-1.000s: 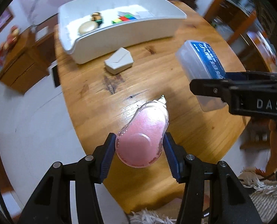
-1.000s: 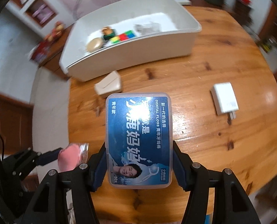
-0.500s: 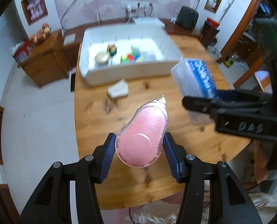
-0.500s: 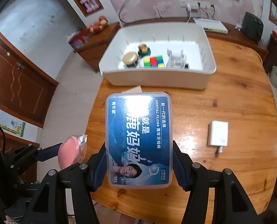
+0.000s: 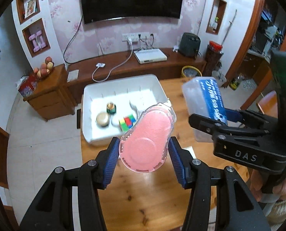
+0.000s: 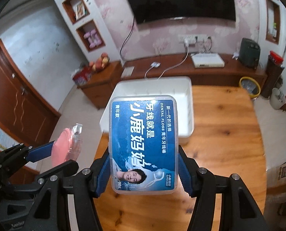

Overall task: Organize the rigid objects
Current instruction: 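Carry dispenser and floss box into the white bin and open both tools, then lift both tools out of the bin back over the table, then grasp the beige paper piece with the left tool while the right tool grasps the white charger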

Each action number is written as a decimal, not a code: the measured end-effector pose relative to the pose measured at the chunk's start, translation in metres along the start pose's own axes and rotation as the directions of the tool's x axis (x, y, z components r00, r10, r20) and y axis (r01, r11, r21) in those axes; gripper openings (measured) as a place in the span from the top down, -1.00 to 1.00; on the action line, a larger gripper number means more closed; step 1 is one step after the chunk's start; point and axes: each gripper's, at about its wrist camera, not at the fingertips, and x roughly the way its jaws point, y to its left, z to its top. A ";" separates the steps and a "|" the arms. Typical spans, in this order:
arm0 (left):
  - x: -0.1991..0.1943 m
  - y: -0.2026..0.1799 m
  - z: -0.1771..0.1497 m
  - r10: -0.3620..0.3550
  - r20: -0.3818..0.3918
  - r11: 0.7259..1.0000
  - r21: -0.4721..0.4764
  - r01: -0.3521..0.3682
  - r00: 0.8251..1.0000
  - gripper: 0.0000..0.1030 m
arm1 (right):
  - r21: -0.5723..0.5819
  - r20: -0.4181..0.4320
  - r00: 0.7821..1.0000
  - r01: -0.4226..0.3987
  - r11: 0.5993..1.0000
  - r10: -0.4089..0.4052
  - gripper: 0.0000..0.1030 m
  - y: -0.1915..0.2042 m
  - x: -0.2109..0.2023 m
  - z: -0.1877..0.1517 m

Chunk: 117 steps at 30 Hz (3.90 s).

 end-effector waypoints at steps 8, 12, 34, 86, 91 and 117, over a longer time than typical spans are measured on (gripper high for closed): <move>0.046 0.044 0.066 -0.054 0.000 0.995 -0.084 0.054 0.999 -0.07 | 0.000 0.033 0.996 0.088 0.996 -0.088 -0.20 -0.010 0.025 0.059; 0.094 0.067 0.098 -0.080 -0.033 0.991 -0.114 0.075 0.996 -0.07 | 0.027 0.018 0.991 0.132 0.991 -0.133 -0.20 -0.018 0.060 0.089; 0.342 0.080 0.092 0.021 -0.358 0.999 -0.017 -0.029 0.934 -0.08 | -0.028 -0.325 0.904 0.285 0.958 -0.278 -0.20 -0.055 0.298 0.066; 0.116 0.028 -0.064 0.176 -0.266 0.959 -0.173 -0.226 0.948 -0.94 | 0.193 -0.095 0.987 0.146 0.970 -0.130 -0.55 -0.153 0.021 -0.097; 0.127 0.033 -0.078 0.177 -0.281 0.956 -0.176 -0.233 0.943 -0.94 | 0.164 -0.144 0.981 0.151 0.975 -0.128 -0.55 -0.144 0.037 -0.116; 0.270 0.088 -0.089 0.231 -0.385 0.823 -0.412 -0.391 0.893 -0.95 | 0.129 -0.325 0.919 0.277 0.952 -0.223 -0.55 -0.129 0.173 -0.131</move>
